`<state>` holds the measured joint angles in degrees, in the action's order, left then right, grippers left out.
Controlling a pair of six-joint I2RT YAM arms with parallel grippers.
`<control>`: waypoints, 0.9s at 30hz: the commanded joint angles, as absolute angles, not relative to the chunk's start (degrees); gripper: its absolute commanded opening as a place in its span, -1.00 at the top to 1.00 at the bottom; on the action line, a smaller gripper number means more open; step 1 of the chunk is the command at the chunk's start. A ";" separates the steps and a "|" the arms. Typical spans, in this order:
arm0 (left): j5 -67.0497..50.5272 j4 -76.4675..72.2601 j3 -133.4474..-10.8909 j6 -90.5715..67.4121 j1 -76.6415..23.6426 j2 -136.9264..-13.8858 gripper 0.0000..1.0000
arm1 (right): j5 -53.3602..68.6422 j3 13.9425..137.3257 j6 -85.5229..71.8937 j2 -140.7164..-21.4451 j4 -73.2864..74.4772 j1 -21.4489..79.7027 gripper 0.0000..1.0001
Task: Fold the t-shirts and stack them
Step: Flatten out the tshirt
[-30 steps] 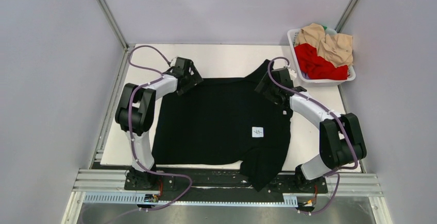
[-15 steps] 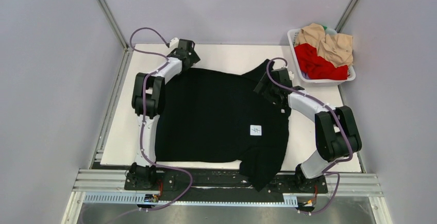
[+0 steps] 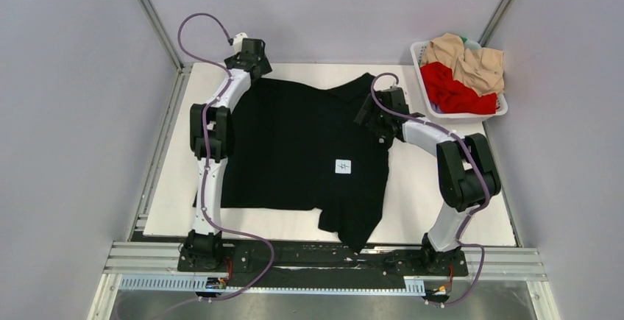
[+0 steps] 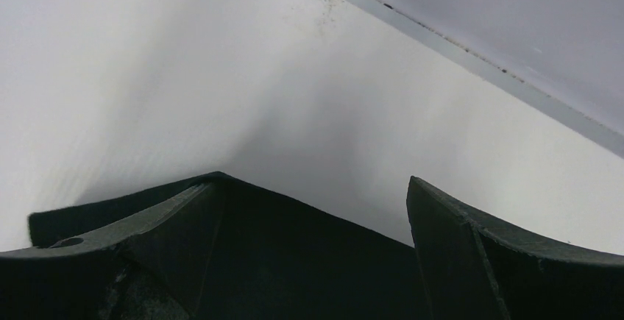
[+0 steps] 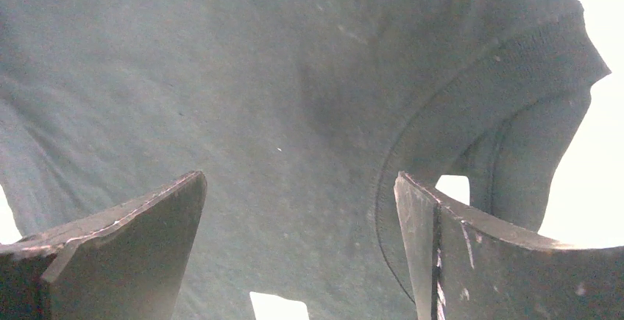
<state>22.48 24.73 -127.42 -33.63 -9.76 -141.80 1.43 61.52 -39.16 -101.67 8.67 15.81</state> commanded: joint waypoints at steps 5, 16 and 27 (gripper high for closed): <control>28.75 18.72 -127.04 -19.32 -7.06 -136.52 -1.00 | 5.80 66.26 -36.63 -101.20 5.45 15.73 -1.00; -8.20 16.07 -131.82 -12.91 -0.18 -140.75 -1.00 | 8.66 59.07 -33.92 -90.32 6.35 16.17 -1.00; -8.91 16.77 -109.43 -28.52 -1.56 -121.65 -1.00 | 5.86 60.89 -32.79 -94.38 13.42 21.33 -1.00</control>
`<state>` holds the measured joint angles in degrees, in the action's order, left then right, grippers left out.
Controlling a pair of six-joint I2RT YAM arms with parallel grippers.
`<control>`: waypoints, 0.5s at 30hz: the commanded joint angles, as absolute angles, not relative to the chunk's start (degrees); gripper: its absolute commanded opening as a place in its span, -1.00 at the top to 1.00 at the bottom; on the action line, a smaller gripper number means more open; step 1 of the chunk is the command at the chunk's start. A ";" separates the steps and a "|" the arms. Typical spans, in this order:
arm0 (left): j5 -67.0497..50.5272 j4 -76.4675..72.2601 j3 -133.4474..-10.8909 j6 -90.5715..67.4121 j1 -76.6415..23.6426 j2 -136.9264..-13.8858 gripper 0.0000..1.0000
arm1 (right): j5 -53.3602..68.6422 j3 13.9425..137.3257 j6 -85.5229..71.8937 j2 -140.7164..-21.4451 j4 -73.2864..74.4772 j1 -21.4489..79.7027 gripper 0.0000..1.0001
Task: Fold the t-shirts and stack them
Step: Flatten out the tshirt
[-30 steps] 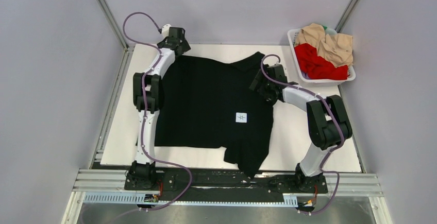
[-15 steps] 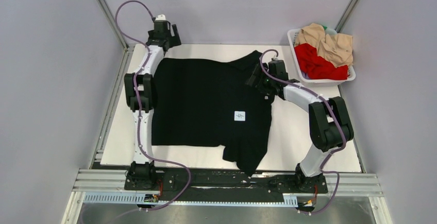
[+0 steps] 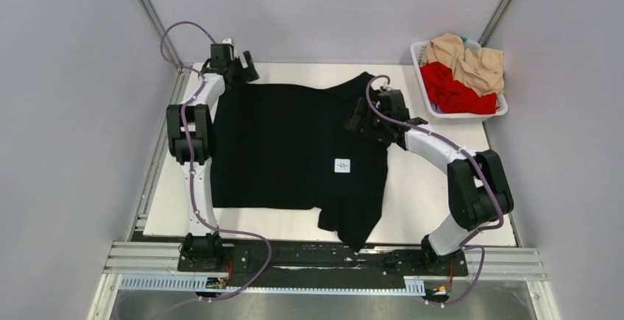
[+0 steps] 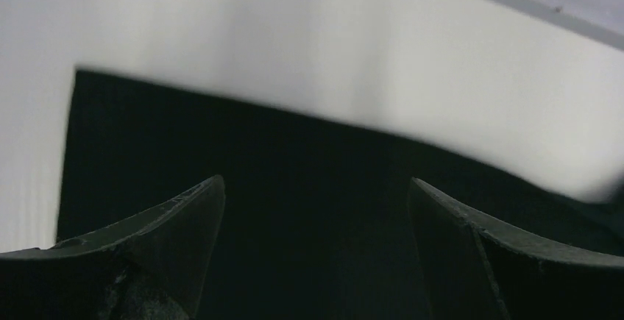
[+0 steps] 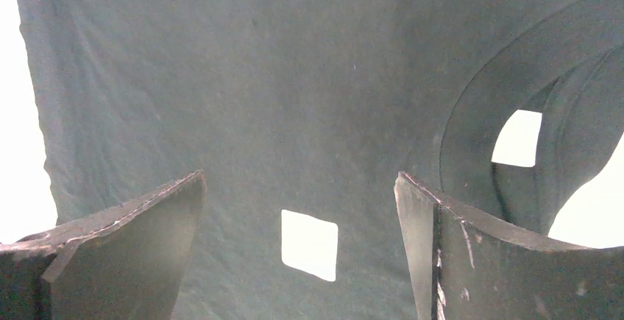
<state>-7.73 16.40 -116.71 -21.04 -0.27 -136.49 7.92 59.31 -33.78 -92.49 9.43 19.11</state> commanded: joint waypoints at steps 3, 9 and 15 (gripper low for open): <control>-4.02 16.92 -93.63 -31.63 -3.49 -113.14 -1.00 | 3.65 59.59 -33.58 -95.16 16.30 22.99 -1.00; 3.49 18.77 -69.88 -35.13 -9.71 -97.48 -1.00 | 0.14 53.76 -36.31 -93.72 20.21 24.04 -1.00; 5.45 18.02 -52.98 -40.00 -13.01 -87.75 -1.00 | -0.95 47.11 -40.30 -92.62 22.70 23.84 -1.00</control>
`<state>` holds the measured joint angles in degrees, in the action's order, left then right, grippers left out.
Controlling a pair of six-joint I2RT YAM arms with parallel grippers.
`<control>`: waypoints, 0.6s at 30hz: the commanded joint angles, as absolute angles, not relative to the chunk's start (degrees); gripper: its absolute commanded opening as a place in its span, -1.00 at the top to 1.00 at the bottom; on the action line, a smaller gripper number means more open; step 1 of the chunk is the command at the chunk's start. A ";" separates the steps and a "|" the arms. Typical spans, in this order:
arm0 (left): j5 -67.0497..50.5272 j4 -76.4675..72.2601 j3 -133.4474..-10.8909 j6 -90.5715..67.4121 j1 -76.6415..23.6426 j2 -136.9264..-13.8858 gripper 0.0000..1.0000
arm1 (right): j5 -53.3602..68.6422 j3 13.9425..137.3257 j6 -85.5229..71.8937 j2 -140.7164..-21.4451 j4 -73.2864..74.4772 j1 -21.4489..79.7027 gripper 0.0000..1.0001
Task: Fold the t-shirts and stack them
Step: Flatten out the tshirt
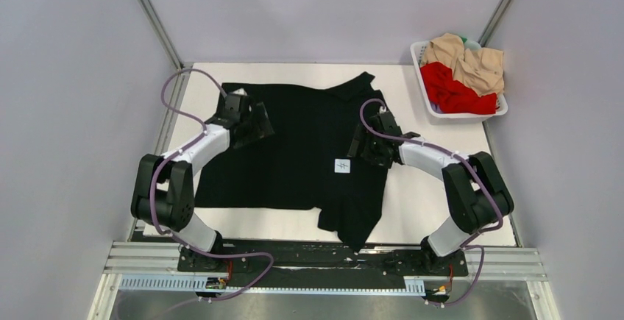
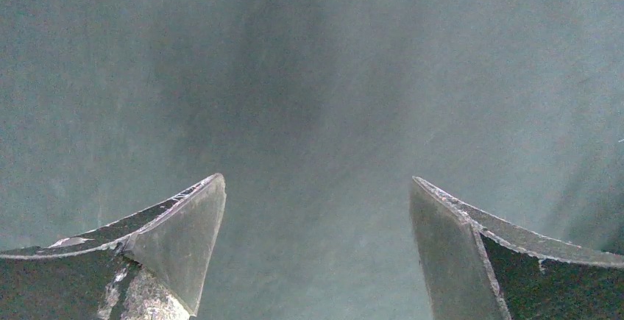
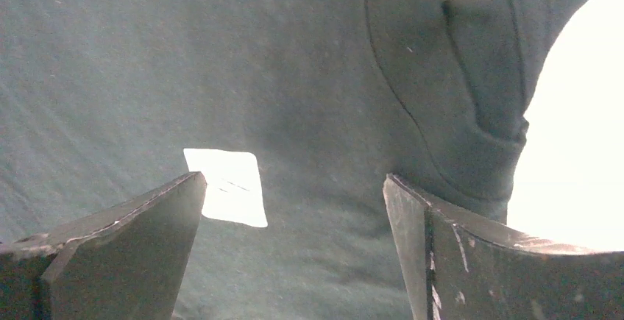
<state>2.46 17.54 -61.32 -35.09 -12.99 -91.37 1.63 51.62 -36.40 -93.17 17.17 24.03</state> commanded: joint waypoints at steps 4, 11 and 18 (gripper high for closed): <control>6.56 19.79 -47.08 -42.97 -14.23 -84.16 -1.00 | -3.12 42.87 -44.37 -89.27 27.42 23.29 -1.00; 4.23 23.42 -37.71 -47.35 -18.12 -78.36 -1.00 | -5.97 37.11 -47.07 -81.61 35.70 18.55 -1.00; 2.12 29.85 -30.72 -53.72 -25.61 -69.53 -1.00 | -8.05 32.14 -48.30 -75.46 39.89 13.71 -1.00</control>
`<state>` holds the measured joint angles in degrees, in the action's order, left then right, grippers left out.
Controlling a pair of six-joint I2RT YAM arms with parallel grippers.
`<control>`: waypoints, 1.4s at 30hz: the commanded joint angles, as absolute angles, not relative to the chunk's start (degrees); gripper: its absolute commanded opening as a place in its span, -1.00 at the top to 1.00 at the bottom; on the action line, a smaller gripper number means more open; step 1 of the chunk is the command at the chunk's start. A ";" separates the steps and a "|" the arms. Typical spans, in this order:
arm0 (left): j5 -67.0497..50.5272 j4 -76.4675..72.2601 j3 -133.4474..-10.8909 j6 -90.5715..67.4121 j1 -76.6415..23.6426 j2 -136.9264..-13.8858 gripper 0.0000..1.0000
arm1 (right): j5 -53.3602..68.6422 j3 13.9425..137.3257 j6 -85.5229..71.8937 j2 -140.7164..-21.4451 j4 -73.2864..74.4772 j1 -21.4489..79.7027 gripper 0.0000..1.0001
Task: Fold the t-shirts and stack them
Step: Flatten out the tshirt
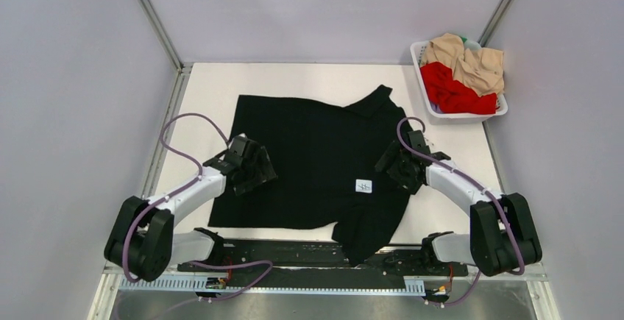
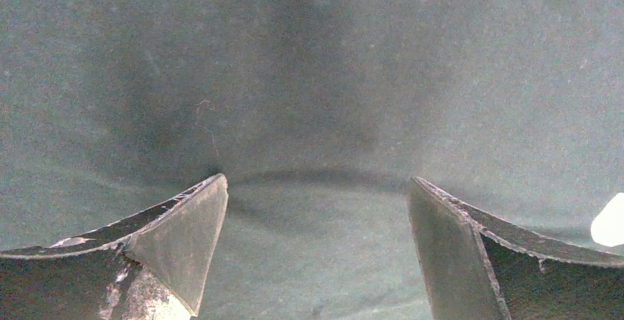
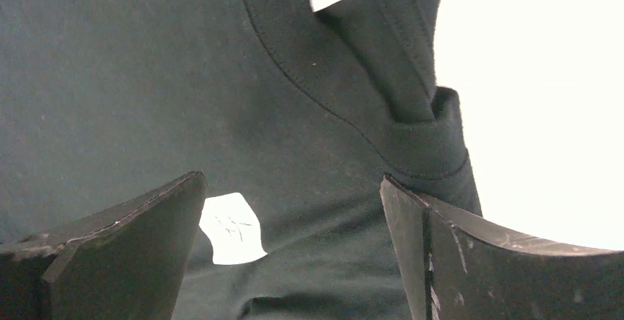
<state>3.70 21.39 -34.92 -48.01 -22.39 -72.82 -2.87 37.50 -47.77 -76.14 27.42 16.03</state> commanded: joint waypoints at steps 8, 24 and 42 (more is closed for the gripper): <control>9.62 34.16 -35.26 -52.87 -27.60 -62.86 -1.00 | -7.76 35.65 -43.74 -67.80 38.15 13.93 -1.00; 8.49 19.09 -51.48 -43.03 -27.60 -80.78 -1.00 | -2.31 62.08 -36.02 -89.97 16.78 13.91 -1.00; 11.63 19.48 -51.50 -41.91 -27.51 -95.03 -1.00 | 4.06 84.40 -35.63 -117.91 13.22 13.01 -1.00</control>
<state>11.70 20.27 -51.11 -42.00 -27.51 -92.01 2.74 80.36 -35.83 -116.14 16.95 13.30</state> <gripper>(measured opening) 0.998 0.998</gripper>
